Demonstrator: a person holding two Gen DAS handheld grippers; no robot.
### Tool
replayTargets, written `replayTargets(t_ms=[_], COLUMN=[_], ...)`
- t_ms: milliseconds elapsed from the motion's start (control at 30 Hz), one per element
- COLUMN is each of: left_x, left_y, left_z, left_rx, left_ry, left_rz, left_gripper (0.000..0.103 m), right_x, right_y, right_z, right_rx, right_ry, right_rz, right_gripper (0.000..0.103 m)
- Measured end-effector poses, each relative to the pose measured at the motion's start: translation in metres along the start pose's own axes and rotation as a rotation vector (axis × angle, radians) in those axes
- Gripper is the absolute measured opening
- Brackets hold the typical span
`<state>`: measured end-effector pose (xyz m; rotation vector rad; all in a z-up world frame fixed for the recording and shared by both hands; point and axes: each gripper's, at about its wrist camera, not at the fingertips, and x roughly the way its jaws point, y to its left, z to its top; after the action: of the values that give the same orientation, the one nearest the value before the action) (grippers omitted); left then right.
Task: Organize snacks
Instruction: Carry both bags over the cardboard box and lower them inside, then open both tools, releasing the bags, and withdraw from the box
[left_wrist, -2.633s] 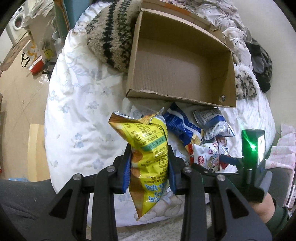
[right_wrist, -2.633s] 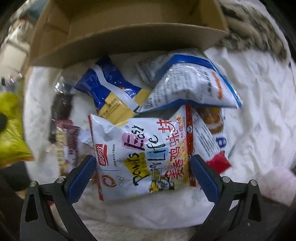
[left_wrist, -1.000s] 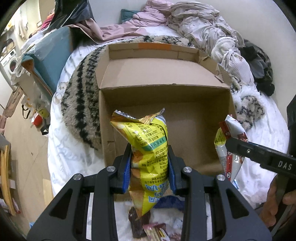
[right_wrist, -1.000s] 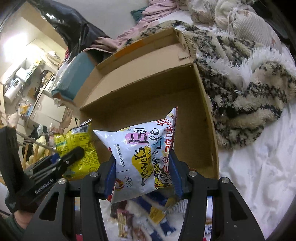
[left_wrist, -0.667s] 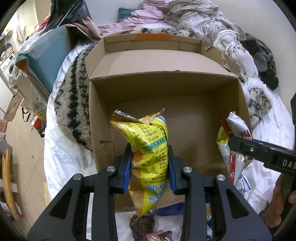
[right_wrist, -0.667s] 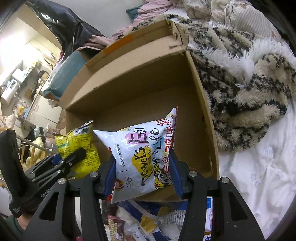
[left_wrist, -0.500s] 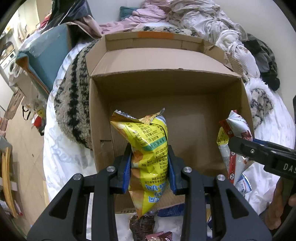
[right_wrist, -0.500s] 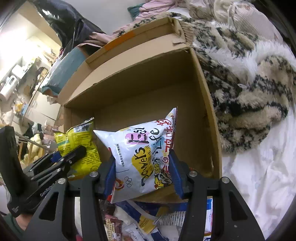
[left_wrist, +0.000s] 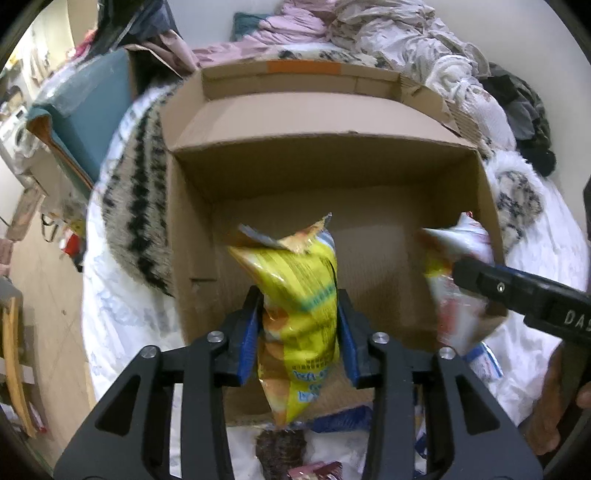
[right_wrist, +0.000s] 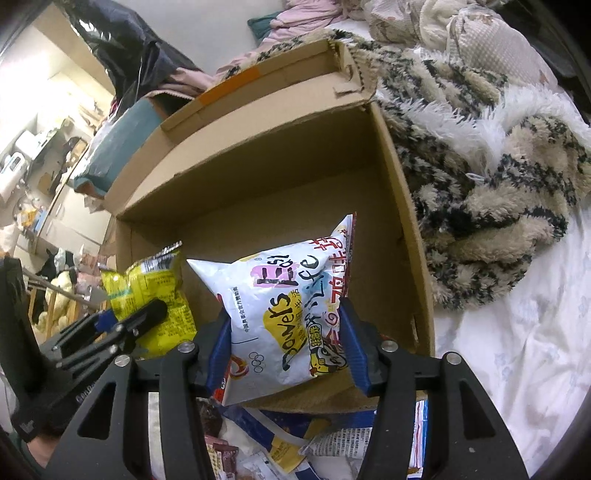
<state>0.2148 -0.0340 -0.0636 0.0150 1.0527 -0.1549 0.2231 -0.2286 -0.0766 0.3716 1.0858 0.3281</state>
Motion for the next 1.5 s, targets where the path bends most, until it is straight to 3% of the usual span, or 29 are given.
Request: replayTargets(t_ms=[67,100,200,267,600,800,1000,1167,1500], left_x=[0.000,-0.001,-0.009,-0.014,-0.024,-0.041,-0.060,-0.073,-0.095], left_y=[0.000,0.000,0.000,-0.001,0.003,0.007,0.012,0.015,0.028], left_z=[-0.001,0.000,0.000,0.000,-0.005,-0.010,-0.023,-0.039,-0.080], left_rx=[-0.006,-0.007,-0.010,-0.002,-0.023,-0.026,-0.023,-0.024,-0.085], left_ry=[0.011,0.008,-0.027,-0.048,-0.080,-0.119,-0.136,-0.112,-0.083], left_rz=[-0.015,-0.011,-0.017,-0.004,-0.027,0.040,0.031,0.002,0.026], left_gripper=[0.043,0.054,0.080,0.084,0.084,0.084,0.084,0.084,0.084], right_x=[-0.002,-0.004,-0.008,-0.009,-0.018,-0.034,-0.058,-0.070,-0.084], right_y=[-0.001,-0.001,0.001,0.002,0.009,0.014,0.016,0.015,0.017], right_z=[0.000,-0.001,0.000,0.000,0.000,-0.008,-0.016,-0.028,-0.073], right_rx=[0.005,0.005,-0.010,-0.007,-0.033,-0.066,-0.047,-0.038,-0.005], right_ry=[-0.004,-0.015,-0.031,-0.032,-0.065,-0.094,-0.131,-0.140,-0.109], right_rz=[0.026,0.030,0.024,0.028,0.010,-0.006,0.005,-0.003,0.029], right_gripper=[0.080,0.084,0.086,0.086,0.086,0.086,0.086,0.086,0.086])
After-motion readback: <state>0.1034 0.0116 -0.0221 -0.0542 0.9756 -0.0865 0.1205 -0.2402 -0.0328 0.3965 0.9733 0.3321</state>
